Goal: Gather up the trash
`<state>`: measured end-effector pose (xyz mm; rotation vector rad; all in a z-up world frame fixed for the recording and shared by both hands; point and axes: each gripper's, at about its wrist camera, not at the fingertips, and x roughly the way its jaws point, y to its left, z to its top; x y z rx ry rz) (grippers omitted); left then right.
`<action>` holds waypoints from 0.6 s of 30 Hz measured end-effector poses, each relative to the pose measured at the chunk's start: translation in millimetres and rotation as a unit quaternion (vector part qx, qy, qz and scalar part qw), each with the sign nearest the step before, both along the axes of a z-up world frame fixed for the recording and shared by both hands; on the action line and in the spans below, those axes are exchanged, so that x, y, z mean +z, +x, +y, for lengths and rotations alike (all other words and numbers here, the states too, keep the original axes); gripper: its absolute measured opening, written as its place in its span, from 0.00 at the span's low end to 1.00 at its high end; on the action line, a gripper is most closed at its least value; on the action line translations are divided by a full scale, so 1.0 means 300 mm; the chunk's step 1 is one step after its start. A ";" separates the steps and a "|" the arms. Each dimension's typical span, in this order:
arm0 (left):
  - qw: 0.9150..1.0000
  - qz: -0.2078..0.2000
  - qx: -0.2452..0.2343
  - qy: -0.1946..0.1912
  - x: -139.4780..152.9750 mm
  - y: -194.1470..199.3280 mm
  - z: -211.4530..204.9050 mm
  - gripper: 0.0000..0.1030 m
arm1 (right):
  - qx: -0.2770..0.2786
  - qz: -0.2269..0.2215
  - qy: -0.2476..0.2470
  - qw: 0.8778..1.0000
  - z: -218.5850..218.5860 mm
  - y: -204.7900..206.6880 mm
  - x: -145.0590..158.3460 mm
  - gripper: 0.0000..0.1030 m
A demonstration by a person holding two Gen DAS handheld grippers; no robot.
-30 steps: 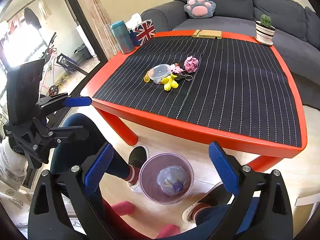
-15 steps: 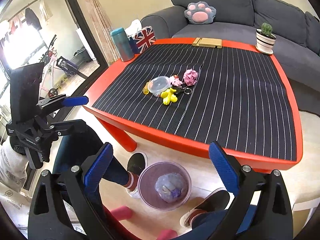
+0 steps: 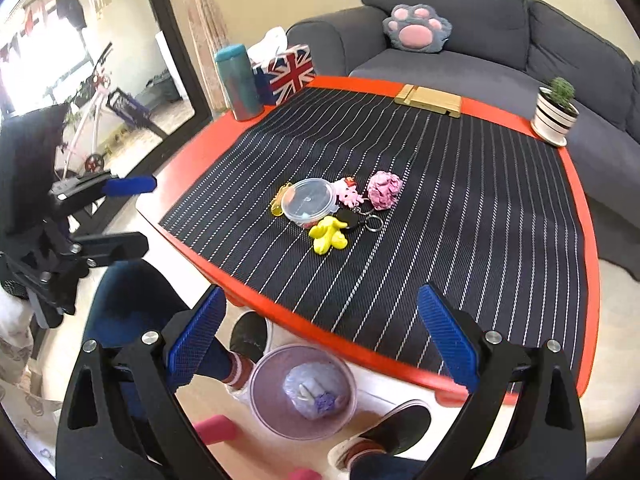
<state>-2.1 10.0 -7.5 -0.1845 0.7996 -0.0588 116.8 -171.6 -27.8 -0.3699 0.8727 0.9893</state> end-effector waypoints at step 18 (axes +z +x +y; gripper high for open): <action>0.999 0.008 0.033 -0.019 -0.020 0.050 0.112 0.92 | 0.062 0.006 -0.082 0.995 0.253 0.137 -0.136 0.92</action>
